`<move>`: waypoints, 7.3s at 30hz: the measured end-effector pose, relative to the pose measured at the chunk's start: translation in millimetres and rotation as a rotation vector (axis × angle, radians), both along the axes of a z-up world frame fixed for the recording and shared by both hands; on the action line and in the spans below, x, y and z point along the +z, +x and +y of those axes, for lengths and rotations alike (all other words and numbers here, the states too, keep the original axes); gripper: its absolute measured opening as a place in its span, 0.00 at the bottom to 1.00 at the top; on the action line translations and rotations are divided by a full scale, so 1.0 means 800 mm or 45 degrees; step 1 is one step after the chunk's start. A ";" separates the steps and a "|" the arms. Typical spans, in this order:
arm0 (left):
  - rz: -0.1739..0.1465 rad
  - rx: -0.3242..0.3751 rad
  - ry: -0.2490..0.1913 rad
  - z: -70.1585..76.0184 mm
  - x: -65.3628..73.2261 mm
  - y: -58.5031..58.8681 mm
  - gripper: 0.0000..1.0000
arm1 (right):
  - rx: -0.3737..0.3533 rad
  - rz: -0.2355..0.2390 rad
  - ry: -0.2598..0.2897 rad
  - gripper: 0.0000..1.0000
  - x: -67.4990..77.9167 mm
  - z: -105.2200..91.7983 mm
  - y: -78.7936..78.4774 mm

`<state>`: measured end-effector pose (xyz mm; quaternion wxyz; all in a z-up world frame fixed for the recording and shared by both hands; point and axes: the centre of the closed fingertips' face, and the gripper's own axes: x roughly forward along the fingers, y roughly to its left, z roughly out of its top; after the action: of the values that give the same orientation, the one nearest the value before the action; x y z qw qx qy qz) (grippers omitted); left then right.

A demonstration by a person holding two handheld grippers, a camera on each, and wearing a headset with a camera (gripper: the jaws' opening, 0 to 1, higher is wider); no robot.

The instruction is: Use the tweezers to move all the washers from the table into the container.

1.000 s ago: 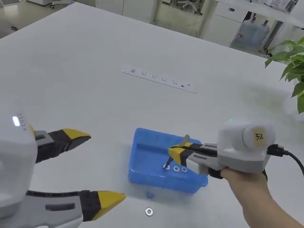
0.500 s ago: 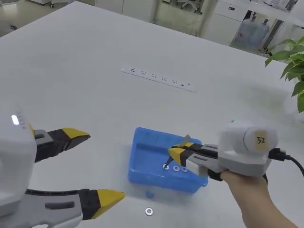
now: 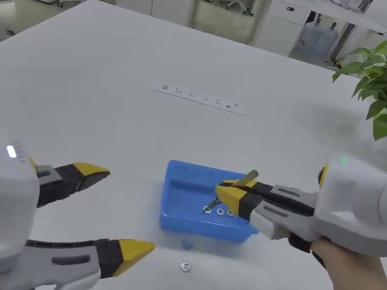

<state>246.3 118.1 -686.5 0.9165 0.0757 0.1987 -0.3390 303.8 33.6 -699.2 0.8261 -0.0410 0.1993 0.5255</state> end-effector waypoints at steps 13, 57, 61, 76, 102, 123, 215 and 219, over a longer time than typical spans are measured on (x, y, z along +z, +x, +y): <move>0.004 0.000 0.003 0.001 -0.002 -0.003 0.65 | 0.094 0.153 -0.076 0.03 -0.066 0.016 -0.040; 0.014 -0.033 -0.031 0.000 0.008 -0.015 0.65 | 0.057 -0.001 -0.005 0.02 0.012 0.016 -0.009; 0.012 0.006 -0.032 0.012 0.011 -0.021 0.65 | 0.003 0.000 -0.003 0.02 0.007 0.021 0.017; -0.007 0.121 -0.034 0.046 0.019 -0.040 0.65 | -0.097 0.066 -0.174 0.02 -0.064 0.028 0.070; -0.026 0.101 -0.047 0.043 0.021 -0.039 0.65 | -0.122 -0.019 -0.062 0.03 -0.020 0.014 0.047; -0.019 0.099 -0.052 0.042 0.015 -0.048 0.65 | -0.088 0.087 -0.037 0.03 -0.046 0.017 -0.011; -0.040 0.211 -0.063 0.053 0.016 -0.051 0.65 | 0.154 0.057 -0.254 0.03 -0.090 0.034 -0.043; -0.041 0.212 -0.064 0.053 0.016 -0.051 0.65 | 0.153 0.057 -0.252 0.03 -0.089 0.034 -0.043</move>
<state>205.8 160.8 -673.3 0.9461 0.0414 0.1809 -0.2653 269.4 60.7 -770.3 0.7804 -0.1226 0.2657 0.5525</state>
